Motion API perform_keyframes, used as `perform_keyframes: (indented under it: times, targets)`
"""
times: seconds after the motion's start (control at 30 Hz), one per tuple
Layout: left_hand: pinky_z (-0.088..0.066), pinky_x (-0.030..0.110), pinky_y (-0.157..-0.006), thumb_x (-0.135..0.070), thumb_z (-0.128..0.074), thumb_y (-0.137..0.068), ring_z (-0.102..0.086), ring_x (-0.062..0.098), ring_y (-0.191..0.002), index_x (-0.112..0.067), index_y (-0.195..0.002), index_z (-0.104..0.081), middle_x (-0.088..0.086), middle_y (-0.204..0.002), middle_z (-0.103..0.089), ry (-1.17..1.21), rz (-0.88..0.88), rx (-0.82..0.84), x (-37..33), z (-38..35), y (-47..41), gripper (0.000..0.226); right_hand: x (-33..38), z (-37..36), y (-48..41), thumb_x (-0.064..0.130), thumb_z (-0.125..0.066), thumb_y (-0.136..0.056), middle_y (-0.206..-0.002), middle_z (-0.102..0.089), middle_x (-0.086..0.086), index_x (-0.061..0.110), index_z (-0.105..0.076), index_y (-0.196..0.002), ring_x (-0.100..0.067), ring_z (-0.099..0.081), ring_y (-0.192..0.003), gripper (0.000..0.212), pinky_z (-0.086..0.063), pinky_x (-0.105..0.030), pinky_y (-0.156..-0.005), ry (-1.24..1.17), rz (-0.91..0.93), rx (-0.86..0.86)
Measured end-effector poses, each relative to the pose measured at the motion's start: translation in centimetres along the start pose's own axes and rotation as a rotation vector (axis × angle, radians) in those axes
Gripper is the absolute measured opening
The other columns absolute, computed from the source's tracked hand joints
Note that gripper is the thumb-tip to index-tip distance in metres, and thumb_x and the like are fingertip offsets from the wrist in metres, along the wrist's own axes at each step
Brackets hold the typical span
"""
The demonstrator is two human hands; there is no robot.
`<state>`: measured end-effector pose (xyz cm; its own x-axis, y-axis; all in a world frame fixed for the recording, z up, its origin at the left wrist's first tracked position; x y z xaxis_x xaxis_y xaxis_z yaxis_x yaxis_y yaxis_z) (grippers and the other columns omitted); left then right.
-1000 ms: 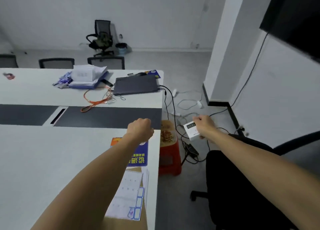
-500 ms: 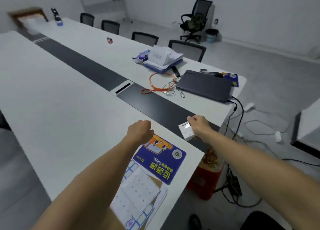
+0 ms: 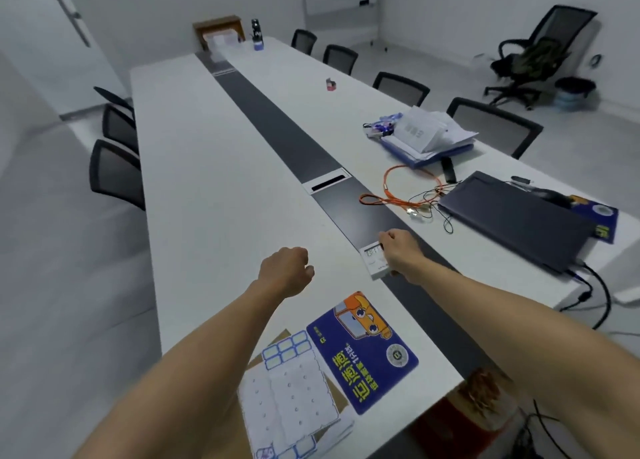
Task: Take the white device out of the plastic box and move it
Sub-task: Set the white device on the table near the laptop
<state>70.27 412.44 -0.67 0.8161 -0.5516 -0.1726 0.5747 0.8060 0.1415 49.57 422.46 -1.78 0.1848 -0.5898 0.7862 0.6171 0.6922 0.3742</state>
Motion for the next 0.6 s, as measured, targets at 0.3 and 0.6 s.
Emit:
perform_keyframes:
  times: [0.3,0.6]
  targets:
    - [-0.052,0.033,-0.077,-0.038,-0.054,-0.092,-0.062,0.020,-0.091,-0.019,-0.115,-0.062,0.004,-0.108,-0.068,0.297,-0.007,0.027,2.9,1.3,-0.3,0.031,4.5,-4.2,-0.4,0.022,-0.038,-0.102,-0.094,-0.067,-0.016,0.012,-0.062,-0.095,-0.026,-0.066,-0.079,0.027,-0.049,-0.025,-0.043,-0.183,-0.040,0.118]
    - [-0.053,0.028,-0.083,-0.039,-0.073,-0.080,-0.055,0.012,-0.110,-0.026,-0.120,-0.060,-0.005,-0.126,-0.058,0.929,-0.003,0.091,1.9,2.1,2.1,0.044,3.8,-4.9,0.6,0.029,-0.062,-0.094,-0.069,-0.075,-0.010,0.003,-0.066,-0.101,-0.019,-0.073,-0.060,0.028,-0.051,-0.021,-0.043,-0.311,-0.289,0.401]
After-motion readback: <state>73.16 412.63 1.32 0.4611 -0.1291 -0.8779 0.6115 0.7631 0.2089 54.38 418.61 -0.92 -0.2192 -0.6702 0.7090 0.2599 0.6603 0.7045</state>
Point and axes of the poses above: each hand's wrist, its own y-axis away from the middle knuckle, its own z-axis out of the back of the hand, x = y × z, the point moved 2 cm from there along -y, towards the middle knuckle
